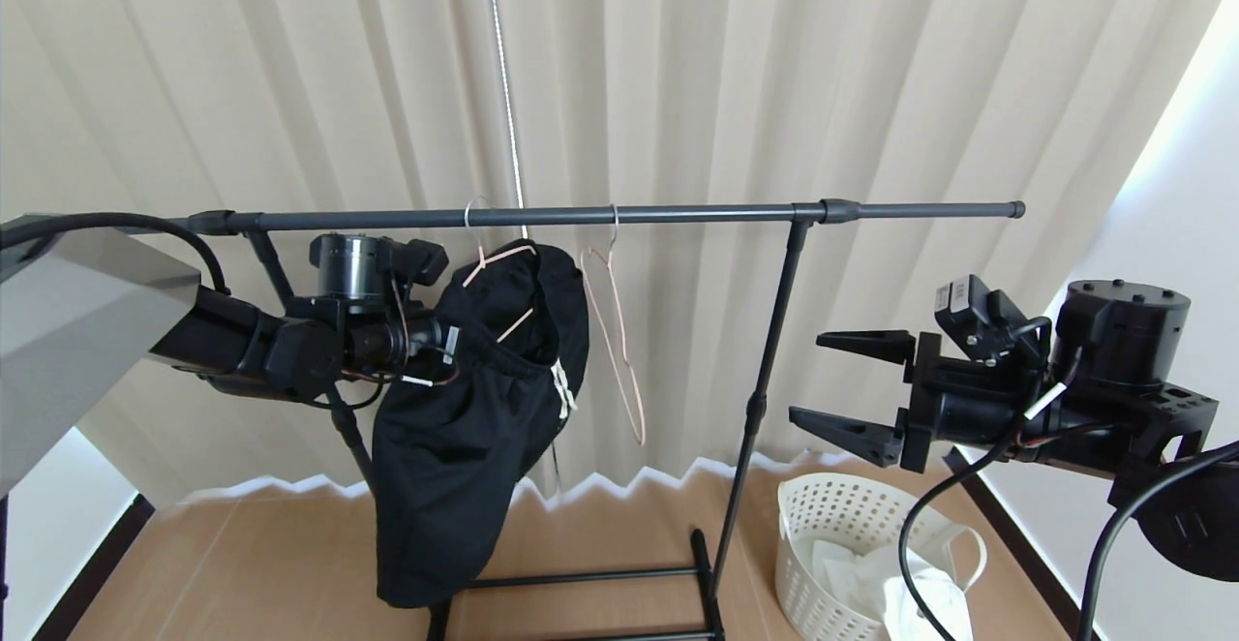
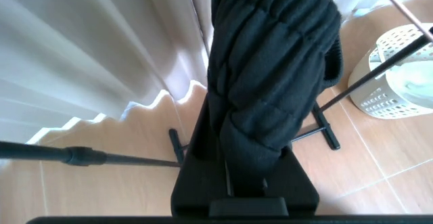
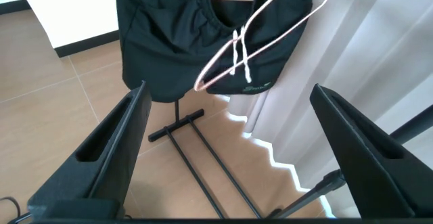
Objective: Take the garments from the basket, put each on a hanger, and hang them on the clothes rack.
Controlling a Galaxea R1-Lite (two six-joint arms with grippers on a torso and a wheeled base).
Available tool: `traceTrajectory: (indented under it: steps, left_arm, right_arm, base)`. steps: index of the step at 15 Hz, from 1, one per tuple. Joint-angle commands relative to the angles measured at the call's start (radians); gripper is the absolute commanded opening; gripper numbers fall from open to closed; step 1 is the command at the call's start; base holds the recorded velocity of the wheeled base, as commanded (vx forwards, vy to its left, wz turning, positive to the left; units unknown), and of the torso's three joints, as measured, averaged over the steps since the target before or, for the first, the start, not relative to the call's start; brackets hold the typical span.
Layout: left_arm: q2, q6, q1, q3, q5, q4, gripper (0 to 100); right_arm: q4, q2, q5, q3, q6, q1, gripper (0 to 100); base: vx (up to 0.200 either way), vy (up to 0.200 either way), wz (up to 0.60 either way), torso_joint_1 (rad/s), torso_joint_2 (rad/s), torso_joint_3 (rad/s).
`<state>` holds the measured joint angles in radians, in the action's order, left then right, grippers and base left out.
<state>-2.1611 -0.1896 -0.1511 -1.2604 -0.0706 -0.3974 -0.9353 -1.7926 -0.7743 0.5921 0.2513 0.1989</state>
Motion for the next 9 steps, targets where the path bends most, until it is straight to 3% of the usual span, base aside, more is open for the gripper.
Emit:
traceTrajectory:
  steps: [1,4,5,9]
  left_arm:
    - [-0.042,0.009,-0.005,-0.030,0.000,-0.001,0]
    - [-0.054,0.013,-0.018,-0.047,0.000,0.000,0]
    - [-0.054,0.021,-0.019,-0.042,0.000,-0.001,100]
    - [0.035,0.044,-0.016,0.009,-0.001,0.003,100]
  right_arm:
    - [0.000,0.004,0.000,-0.002,0.000,0.000,100]
    - [0.000,0.021,-0.002,-0.006,0.000,0.000,100]
    - [0.000,0.021,-0.002,-0.006,0.000,0.000,100]
    - [0.000,0.035,-0.002,-0.003,-0.001,0.000,100]
  base:
    - [0.000,0.000,0.00,0.000,0.00,0.000]
    - [0.000,0.000,0.00,0.000,0.00,0.000]
    - [0.000,0.000,0.00,0.000,0.00,0.000]
    - [0.000,0.000,0.00,0.000,0.00,0.000]
